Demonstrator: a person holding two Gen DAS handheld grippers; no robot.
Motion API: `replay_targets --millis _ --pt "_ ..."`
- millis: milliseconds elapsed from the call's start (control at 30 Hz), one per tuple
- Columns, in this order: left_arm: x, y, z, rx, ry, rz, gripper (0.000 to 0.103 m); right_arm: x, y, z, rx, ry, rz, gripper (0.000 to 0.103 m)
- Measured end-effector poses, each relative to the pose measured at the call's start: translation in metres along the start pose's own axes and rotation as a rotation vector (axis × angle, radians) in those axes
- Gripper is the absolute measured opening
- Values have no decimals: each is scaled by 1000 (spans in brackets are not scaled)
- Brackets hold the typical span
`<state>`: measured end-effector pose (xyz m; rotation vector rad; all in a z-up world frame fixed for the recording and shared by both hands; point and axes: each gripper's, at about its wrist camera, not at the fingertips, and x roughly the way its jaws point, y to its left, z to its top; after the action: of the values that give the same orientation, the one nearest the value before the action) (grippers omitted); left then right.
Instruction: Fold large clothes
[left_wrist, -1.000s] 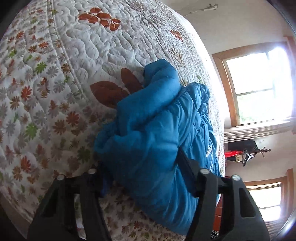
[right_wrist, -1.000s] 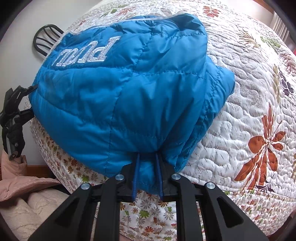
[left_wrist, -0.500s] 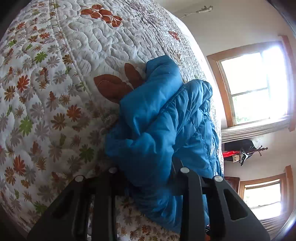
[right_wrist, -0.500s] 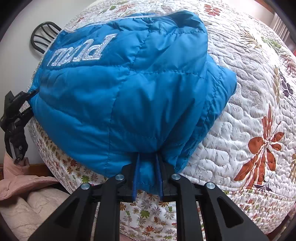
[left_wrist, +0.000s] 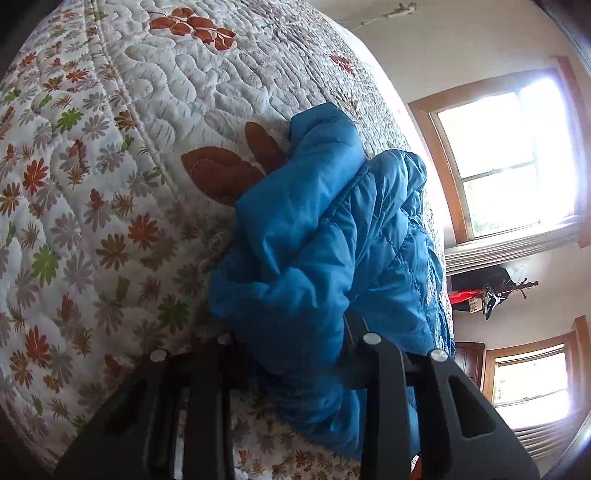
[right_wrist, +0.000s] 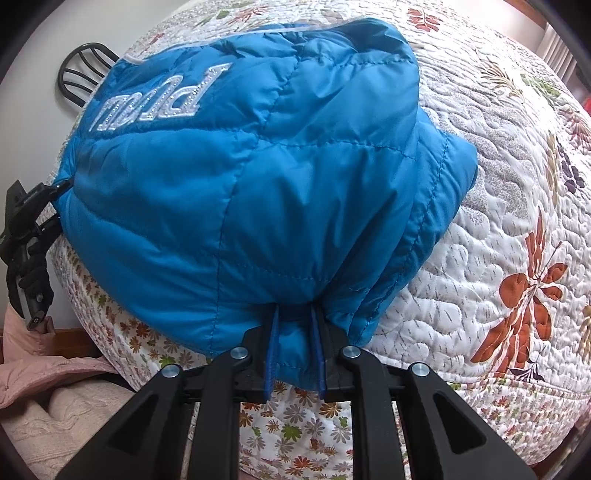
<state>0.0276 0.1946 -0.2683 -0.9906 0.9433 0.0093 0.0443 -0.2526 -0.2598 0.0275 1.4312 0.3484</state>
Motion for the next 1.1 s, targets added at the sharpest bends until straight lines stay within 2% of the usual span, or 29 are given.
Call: replay_targets --millis 100,333,433,567,667,733,833,933,1100 --pt "-4 -12 2 29 -12 32 27 0 -4 -1 15 -10 21 15" --pt "-25 -59 -1 201 -76 104 23 -9 -17 -6 47 -31 38 15" --pt "-36 -90 -7 314 -114 143 23 -25 -20 -12 69 -61 34 17" --pt "-51 -136 -17 440 -153 153 23 -54 -23 -21 88 -127 -1 19" --pt "-52 -175 -33 556 -165 217 23 -79 -32 -30 134 -165 -27 19" --pt "-48 -196 -48 619 -161 269 23 -97 -35 -36 158 -186 -55 20" --pt "-38 -229 -68 706 -165 353 24 -120 -35 -39 199 -215 -65 28" --pt "-21 -257 -88 781 -158 411 25 -141 -29 -43 196 -262 -65 28" --pt "16 -289 -127 900 -114 447 28 -158 -21 -44 184 -282 -53 28"
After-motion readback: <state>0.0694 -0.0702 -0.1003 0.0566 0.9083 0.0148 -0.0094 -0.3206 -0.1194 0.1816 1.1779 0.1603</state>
